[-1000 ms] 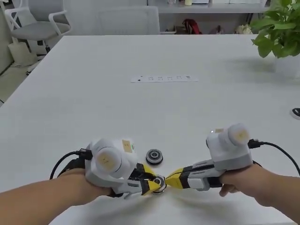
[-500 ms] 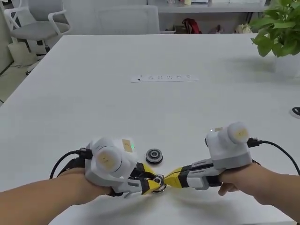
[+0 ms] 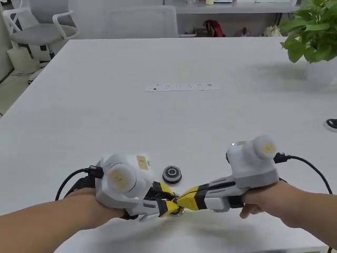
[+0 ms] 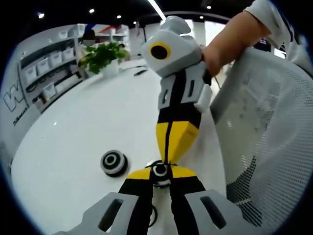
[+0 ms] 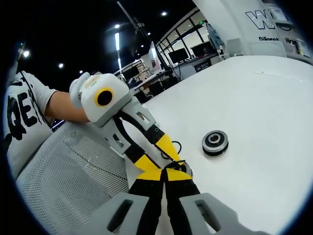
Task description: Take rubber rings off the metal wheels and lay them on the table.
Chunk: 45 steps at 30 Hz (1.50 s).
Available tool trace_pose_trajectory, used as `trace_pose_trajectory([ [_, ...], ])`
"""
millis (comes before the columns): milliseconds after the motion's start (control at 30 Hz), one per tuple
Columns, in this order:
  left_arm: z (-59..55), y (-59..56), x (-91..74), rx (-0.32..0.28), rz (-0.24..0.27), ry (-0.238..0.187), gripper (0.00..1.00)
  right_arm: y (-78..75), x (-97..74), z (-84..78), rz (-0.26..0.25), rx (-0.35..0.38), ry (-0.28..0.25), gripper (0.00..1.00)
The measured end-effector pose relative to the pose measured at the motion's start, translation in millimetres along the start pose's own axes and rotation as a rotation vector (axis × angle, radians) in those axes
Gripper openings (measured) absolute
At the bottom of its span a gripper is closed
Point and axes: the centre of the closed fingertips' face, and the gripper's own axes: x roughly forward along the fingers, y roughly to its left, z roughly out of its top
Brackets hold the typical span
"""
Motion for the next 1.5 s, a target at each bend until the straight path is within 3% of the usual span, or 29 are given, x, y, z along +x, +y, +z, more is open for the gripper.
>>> trace_pose_trajectory([
  [367,0.2,-0.3,-0.3,-0.001,0.001,-0.003,0.13,-16.8,-7.3,-5.1,-0.067,0.018,0.005,0.00],
  [867,0.5,-0.1,-0.4,0.008,-0.007,-0.014,0.13,-18.4,-7.2,-7.1,-0.072,0.019,0.013,0.00],
  [1500,1.6,0.5,-3.4,-0.043,-0.028,-0.031,0.15,-18.1,-7.6,-7.2,-0.066,0.026,0.009,0.00],
])
